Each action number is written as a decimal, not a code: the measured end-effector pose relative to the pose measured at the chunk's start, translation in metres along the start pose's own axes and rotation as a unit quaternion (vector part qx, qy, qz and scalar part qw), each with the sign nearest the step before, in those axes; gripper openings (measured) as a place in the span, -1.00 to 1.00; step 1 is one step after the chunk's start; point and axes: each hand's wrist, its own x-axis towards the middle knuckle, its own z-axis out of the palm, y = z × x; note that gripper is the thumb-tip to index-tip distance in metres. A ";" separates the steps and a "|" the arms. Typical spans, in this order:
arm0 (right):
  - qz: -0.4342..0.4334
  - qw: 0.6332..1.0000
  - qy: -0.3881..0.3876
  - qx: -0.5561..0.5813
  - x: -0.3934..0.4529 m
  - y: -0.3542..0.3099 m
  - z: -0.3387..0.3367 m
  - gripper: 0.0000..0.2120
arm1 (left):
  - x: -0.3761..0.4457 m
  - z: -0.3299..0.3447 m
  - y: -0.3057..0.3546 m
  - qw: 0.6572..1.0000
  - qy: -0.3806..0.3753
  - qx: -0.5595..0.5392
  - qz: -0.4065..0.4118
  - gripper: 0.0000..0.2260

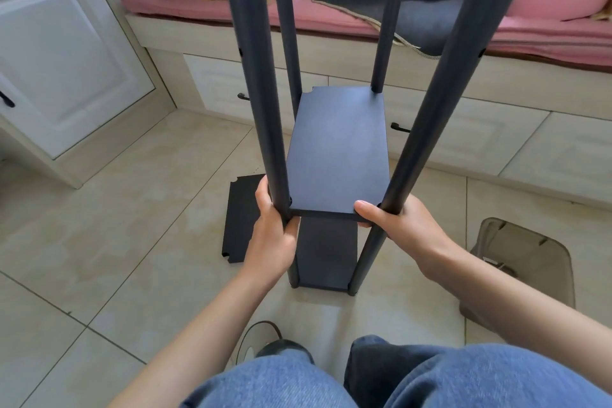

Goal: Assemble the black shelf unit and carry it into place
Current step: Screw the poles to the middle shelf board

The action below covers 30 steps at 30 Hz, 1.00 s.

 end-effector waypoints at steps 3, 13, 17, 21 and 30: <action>-0.010 1.000 0.001 -0.018 0.000 -0.002 -0.003 -0.66 | 0.003 -0.001 -0.003 1.000 -0.001 0.025 0.001 -0.40; -0.011 0.999 -0.033 -0.030 0.002 -0.008 -0.010 -0.74 | 0.002 -0.001 0.002 0.998 -0.047 -0.036 0.024 -0.24; -0.005 0.999 -0.033 -0.037 0.001 -0.013 -0.015 -0.77 | 0.001 -0.003 0.003 0.995 -0.070 -0.063 0.038 -0.24; 0.012 0.999 -0.024 -0.036 0.001 -0.010 -0.017 -0.76 | 0.001 -0.001 0.004 0.993 -0.078 -0.076 0.041 -0.25; 0.039 0.999 -0.023 -0.010 0.002 -0.006 -0.015 -0.69 | -0.004 0.003 0.008 0.994 -0.053 -0.095 0.014 -0.28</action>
